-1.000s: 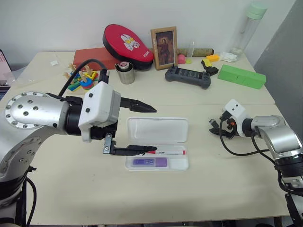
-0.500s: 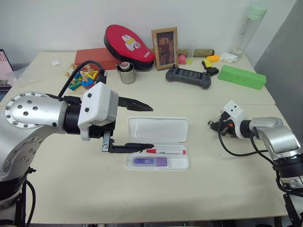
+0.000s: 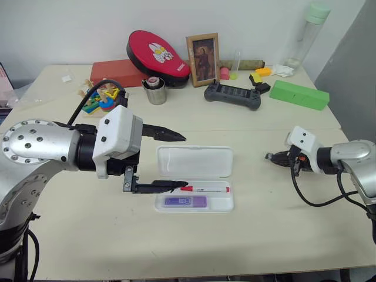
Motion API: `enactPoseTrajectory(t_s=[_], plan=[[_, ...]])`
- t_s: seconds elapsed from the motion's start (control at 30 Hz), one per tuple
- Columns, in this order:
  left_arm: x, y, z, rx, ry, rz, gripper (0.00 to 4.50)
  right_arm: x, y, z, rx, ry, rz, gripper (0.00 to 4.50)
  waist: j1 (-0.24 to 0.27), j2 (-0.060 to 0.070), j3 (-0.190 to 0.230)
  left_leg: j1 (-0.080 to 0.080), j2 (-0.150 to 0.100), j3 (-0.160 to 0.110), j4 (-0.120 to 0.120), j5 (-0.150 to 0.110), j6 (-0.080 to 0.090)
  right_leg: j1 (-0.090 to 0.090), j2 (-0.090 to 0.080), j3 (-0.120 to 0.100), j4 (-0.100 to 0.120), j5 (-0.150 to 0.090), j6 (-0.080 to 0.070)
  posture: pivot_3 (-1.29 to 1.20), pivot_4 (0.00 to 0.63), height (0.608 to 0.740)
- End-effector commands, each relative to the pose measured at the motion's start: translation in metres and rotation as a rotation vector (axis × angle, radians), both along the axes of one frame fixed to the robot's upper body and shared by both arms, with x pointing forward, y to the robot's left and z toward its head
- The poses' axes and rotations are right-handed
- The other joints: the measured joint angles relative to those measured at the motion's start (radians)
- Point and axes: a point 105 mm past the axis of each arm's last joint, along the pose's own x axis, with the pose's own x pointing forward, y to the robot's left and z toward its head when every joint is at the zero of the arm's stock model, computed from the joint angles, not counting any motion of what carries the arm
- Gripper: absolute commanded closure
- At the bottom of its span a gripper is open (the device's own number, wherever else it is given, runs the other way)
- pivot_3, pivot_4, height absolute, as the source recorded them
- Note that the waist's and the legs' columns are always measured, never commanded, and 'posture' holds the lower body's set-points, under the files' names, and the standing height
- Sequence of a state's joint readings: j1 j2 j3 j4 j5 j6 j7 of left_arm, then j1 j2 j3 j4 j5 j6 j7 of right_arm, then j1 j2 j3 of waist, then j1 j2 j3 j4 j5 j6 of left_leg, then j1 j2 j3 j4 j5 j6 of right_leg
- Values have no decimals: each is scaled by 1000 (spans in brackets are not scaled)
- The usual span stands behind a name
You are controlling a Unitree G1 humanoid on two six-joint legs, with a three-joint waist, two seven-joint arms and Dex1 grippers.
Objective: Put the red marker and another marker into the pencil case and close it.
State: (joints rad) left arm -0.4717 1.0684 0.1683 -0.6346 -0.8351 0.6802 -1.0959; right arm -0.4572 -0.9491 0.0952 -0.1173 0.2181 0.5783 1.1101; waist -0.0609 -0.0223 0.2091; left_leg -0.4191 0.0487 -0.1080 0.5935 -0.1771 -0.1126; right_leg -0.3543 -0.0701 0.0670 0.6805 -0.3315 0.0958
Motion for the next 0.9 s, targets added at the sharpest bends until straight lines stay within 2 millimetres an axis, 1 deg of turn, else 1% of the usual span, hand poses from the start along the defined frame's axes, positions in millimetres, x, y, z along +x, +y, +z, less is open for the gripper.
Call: enactPoseTrajectory(t_s=[0.03,0.13,0.23,0.37,0.5,0.6,0.7,0.9], plan=[[1,8,2,21,-50,37,0,-27,42,42,94,-71,236,4229,1,0,0,0,0,0,0,0,0,0,0,0,0,0,0,0,150,740],[6,11,-3,32,-46,53,0,-44,68,43,127,-55,349,4229,5,0,0,0,0,0,0,0,0,1,0,-1,0,0,0,0,150,740],[10,14,-7,46,-40,70,0,-55,80,35,110,-29,410,4229,10,0,0,0,0,-1,0,0,0,1,0,-1,0,0,0,0,150,740],[11,17,-14,66,-16,65,0,-65,87,24,114,24,454,4229,16,0,0,0,0,-1,0,0,0,0,0,-1,-1,0,0,0,150,740],[14,19,-20,84,-6,65,0,-73,92,14,160,83,467,4229,20,0,0,0,0,-1,0,0,0,0,0,-1,-1,0,0,0,150,740],[17,19,-22,82,-3,67,0,-78,101,3,241,166,433,4229,20,-1,0,0,0,-1,0,0,0,0,0,-1,0,0,0,0,150,740],[19,21,-25,94,6,70,0,-88,105,-9,261,226,429,4229,21,0,0,0,0,-1,0,0,0,0,0,-1,0,0,0,0,150,740],[21,24,-24,111,6,71,0,-90,112,-19,271,260,399,4229,23,0,0,0,0,-1,0,0,0,0,0,-1,0,0,0,0,150,740]])
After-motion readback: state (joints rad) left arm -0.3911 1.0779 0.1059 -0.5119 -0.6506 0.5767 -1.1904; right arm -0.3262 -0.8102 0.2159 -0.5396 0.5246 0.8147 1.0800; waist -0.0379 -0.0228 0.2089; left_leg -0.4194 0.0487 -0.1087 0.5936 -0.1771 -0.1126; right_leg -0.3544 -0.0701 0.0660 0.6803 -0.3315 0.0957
